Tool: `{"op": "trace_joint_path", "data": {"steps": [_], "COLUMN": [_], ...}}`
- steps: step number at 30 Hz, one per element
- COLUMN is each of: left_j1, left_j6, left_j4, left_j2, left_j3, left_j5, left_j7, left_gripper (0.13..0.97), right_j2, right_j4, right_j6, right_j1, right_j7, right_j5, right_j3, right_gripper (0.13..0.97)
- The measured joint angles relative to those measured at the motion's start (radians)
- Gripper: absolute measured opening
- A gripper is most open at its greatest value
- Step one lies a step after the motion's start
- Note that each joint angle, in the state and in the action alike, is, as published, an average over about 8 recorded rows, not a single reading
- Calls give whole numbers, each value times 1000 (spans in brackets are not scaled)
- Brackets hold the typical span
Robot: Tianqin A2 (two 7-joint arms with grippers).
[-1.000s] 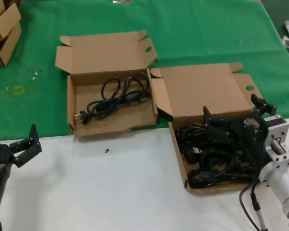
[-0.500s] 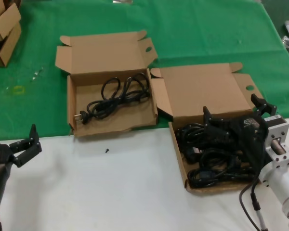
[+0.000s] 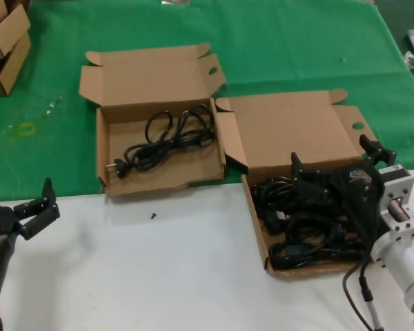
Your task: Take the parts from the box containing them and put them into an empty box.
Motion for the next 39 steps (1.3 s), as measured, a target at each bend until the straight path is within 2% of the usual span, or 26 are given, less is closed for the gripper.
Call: {"op": "trace_joint_path", "data": {"steps": [39], "left_j1": [0], "left_j6": [0], "left_j4": [0], "left_j2": [0], "left_j3": [0], "left_j5": [0], "left_j7": [0], "left_gripper": [966], "right_j2": [0], "right_j4": [0], "right_j6": [0], "right_j1": [0], "right_j7": [0], "right_j5": [0], "right_j3": [0], "right_gripper": [966]}}
